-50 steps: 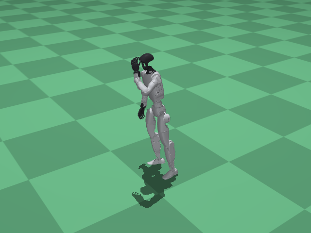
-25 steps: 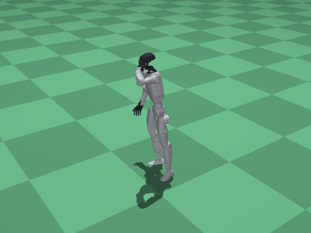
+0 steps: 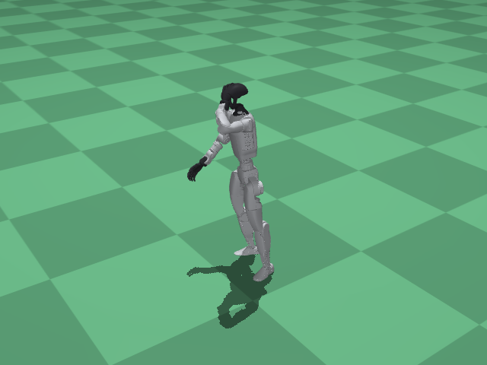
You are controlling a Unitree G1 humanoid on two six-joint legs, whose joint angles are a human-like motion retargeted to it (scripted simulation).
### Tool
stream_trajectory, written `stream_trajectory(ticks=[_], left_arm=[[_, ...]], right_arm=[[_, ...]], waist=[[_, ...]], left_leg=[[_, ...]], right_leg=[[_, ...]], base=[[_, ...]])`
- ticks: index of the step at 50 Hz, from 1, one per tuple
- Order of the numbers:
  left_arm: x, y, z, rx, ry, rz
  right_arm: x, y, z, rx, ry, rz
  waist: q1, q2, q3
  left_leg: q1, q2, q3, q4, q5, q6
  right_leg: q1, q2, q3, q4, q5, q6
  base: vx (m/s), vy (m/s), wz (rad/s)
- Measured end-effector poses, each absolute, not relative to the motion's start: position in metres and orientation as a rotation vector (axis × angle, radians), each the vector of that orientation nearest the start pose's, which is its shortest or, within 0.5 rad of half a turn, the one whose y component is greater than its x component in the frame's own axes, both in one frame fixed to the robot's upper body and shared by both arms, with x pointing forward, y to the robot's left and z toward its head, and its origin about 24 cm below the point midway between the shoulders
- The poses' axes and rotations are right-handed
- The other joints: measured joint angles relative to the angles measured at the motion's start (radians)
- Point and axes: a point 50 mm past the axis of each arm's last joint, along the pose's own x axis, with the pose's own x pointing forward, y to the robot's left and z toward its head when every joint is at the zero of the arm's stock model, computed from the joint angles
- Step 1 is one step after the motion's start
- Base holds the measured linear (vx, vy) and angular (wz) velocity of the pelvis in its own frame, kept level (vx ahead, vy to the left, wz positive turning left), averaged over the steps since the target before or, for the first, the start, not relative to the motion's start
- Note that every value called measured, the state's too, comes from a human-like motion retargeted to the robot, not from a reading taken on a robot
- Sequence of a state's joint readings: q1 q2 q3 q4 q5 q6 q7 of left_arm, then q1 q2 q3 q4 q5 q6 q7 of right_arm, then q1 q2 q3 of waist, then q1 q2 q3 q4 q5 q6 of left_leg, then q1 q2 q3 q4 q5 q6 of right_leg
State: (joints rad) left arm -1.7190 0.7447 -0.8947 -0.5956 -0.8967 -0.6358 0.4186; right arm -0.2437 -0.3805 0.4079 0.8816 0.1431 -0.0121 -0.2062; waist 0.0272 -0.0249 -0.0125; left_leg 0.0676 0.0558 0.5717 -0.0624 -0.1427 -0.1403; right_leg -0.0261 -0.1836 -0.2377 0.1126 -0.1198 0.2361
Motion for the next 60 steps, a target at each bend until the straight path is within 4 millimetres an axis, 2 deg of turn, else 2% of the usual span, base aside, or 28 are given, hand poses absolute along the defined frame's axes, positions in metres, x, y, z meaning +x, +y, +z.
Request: stream_trajectory(ticks=[8,13,16,20,23,25,27,29,33,35,38,40,43,48,52,56,60], left_arm=[[0.091,0.023,0.401,-0.225,-1.554,-1.409],[0.096,0.024,0.402,-0.225,-1.548,-1.378],[0.105,0.027,0.401,-0.189,-1.597,-1.28],[0.124,0.036,0.401,0.001,-1.774,-0.996],[0.151,0.042,0.381,0.224,-1.819,-0.809],[0.172,0.046,0.362,0.347,-1.786,-0.693],[0.193,0.062,0.348,0.471,-1.734,-0.544],[0.215,0.071,0.321,0.499,-1.594,-0.484],[0.251,0.082,0.253,0.459,-1.227,-0.455],[0.262,0.084,0.219,0.441,-1.059,-0.46],[0.267,0.086,0.18,0.453,-0.893,-0.478],[0.266,0.087,0.162,0.477,-0.834,-0.493],[0.261,0.087,0.147,0.514,-0.812,-0.507],[0.25,0.086,0.143,0.533,-0.856,-0.513],[0.245,0.081,0.158,0.53,-0.948,-0.539],[0.24,0.07,0.193,0.552,-1.111,-0.612],[0.232,0.052,0.244,0.601,-1.33,-0.706]], right_arm=[[0.185,-0.245,-0.119,-0.455,0.914,-0.107],[0.156,-0.257,-0.13,-0.518,1.026,-0.097],[0.153,-0.26,-0.128,-0.587,0.997,-0.073],[0.17,-0.254,-0.114,-0.655,0.839,-0.037],[0.192,-0.243,-0.097,-0.721,0.687,0.039],[0.207,-0.233,-0.085,-0.763,0.584,0.089],[0.222,-0.225,-0.07,-0.796,0.465,0.103],[0.236,-0.214,-0.056,-0.857,0.363,0.144],[0.258,-0.189,-0.031,-0.99,0.157,0.226],[0.264,-0.174,-0.02,-1.034,0.055,0.265],[0.269,-0.153,-0.003,-1.071,-0.098,0.324],[0.271,-0.139,0.008,-1.076,-0.19,0.363],[0.27,-0.118,0.021,-1.067,-0.309,0.426],[0.267,-0.083,0.042,-1.056,-0.503,0.531],[0.267,-0.058,0.068,-1.06,-0.694,0.599],[0.273,-0.039,0.11,-1.093,-0.922,0.619],[0.283,-0.027,0.17,-1.147,-1.166,0.563]], waist=[[-0.008,0.004,0.0],[-0.013,0.005,0.012],[-0.019,0.003,0.024],[-0.031,-0.001,0.042],[-0.034,-0.008,0.058],[-0.037,-0.013,0.068],[-0.043,-0.016,0.079],[-0.044,-0.023,0.092],[-0.032,-0.042,0.123],[-0.019,-0.055,0.141],[0.002,-0.072,0.175],[0.016,-0.082,0.201],[0.036,-0.093,0.24],[0.061,-0.092,0.286],[0.072,-0.082,0.284],[0.077,-0.088,0.244],[0.084,-0.105,0.185]], left_leg=[[0.004,-0.004,-0.007,0.005,-0.008,0.003],[0.001,-0.007,-0.009,0.008,-0.01,0.003],[-0.002,-0.009,-0.009,0.009,-0.009,0.002],[-0.008,-0.011,-0.007,0.013,-0.009,0.001],[-0.014,-0.013,-0.004,0.017,-0.008,-0.001],[-0.019,-0.015,-0.004,0.018,-0.007,-0.001],[-0.023,-0.017,-0.002,0.018,-0.007,-0.001],[-0.029,-0.02,-0.003,0.018,-0.005,0.001],[-0.044,-0.026,-0.009,0.017,0.001,0.004],[-0.053,-0.029,-0.013,0.016,0.005,0.004],[-0.067,-0.033,-0.022,0.009,0.013,0.0],[-0.075,-0.035,-0.028,0.0,0.02,-0.006],[-0.085,-0.034,-0.035,-0.017,0.032,-0.018],[-0.103,-0.01,-0.044,-0.024,0.043,-0.037],[-0.111,0.015,-0.05,-0.025,0.049,-0.05],[-0.1,0.015,-0.054,-0.025,0.044,-0.061],[-0.065,-0.008,-0.053,-0.025,0.029,-0.063]], right_leg=[[0.007,-0.007,-0.011,0.004,0.0,-0.008],[0.005,-0.012,-0.013,0.009,0.0,-0.011],[0.003,-0.014,-0.014,0.009,0.002,-0.011],[-0.002,-0.018,-0.012,0.007,0.007,-0.009],[-0.007,-0.02,-0.008,0.004,0.013,-0.002],[-0.01,-0.021,-0.006,0.001,0.017,0.003],[-0.014,-0.023,-0.005,-0.001,0.021,0.004],[-0.019,-0.026,-0.004,-0.003,0.025,0.008],[-0.032,-0.031,-0.005,-0.006,0.036,0.01],[-0.037,-0.034,-0.007,-0.01,0.042,0.009],[-0.048,-0.036,-0.011,-0.014,0.05,0.01],[-0.055,-0.035,-0.014,-0.017,0.054,0.01],[-0.068,-0.03,-0.02,-0.016,0.064,0.007],[-0.103,-0.011,-0.034,0.022,0.1,-0.03],[-0.149,0.011,-0.018,0.077,0.118,-0.064],[-0.172,0.022,0.029,0.079,0.092,-0.052],[-0.143,0.014,0.059,0.023,0.067,-0.008]], base=[[0.02,0.01,0.02],[0.0,0.0,0.0],[0.0,0.0,0.0],[0.0,0.0,0.0],[-0.04,0.01,-0.02],[-0.06,0.02,-0.05],[-0.06,0.02,-0.02],[-0.07,0.03,0.0],[-0.09,0.03,0.06],[-0.1,0.04,0.11],[-0.11,0.05,0.15],[-0.12,0.05,0.17],[-0.13,0.06,0.16],[-0.11,0.06,0.11],[-0.05,0.04,0.05],[0.0,0.0,0.0],[0.1,-0.02,0.03]])
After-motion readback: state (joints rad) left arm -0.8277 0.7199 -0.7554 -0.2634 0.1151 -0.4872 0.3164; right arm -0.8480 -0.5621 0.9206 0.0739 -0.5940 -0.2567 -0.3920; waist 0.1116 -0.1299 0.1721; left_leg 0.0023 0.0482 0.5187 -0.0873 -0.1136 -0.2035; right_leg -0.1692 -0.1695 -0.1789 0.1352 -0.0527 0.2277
